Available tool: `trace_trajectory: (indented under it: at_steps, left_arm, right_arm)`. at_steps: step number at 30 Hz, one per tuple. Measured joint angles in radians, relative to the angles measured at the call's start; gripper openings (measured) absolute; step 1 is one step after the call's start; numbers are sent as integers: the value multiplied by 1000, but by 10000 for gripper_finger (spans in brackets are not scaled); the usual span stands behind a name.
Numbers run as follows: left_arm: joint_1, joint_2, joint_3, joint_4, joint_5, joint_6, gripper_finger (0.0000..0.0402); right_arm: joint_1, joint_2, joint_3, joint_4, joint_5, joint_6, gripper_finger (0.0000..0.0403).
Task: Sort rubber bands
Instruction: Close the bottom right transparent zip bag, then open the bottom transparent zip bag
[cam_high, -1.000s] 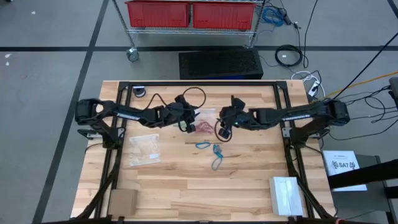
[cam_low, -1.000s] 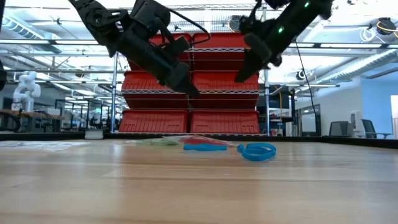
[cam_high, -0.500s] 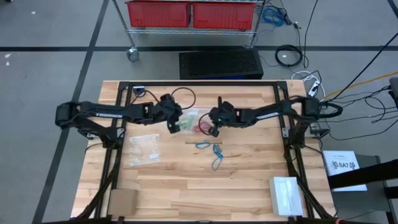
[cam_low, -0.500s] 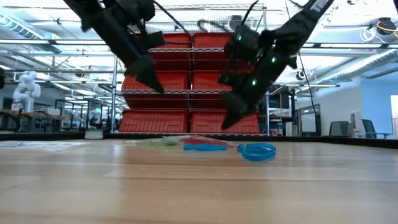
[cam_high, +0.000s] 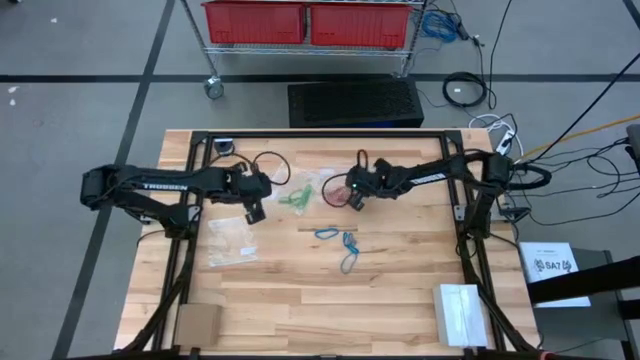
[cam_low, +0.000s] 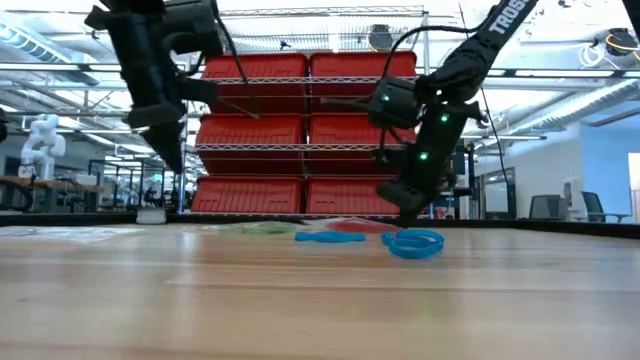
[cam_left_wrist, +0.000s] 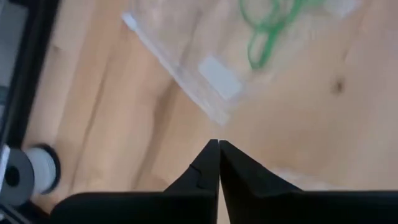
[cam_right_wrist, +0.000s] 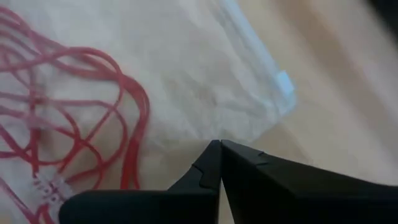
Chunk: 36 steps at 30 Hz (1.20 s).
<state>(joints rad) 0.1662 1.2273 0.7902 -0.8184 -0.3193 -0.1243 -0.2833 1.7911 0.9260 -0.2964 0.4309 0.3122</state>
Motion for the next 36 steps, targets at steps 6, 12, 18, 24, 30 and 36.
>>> trace_trajectory:
  at_steps: [6,12,18,24,30,36]
  left_arm:
    - [-83,1,0,-53,85,-19,4]
    - [-192,17,0,-116,170,-123,4]
    - [-300,117,-1,-175,178,-266,3]
    - [-356,247,-1,-135,159,-346,3]
    - [-366,367,3,7,148,-340,3]
    - [-363,420,5,125,110,-302,3]
  right_arm:
    - [-11,-122,0,-148,142,21,0]
    - [50,-316,0,-182,169,9,0]
    - [170,-414,0,-162,171,-18,0]
    - [256,-405,0,-141,165,-34,0]
    - [336,-405,0,-142,141,-26,0]
    - [424,-405,0,-136,140,-16,0]
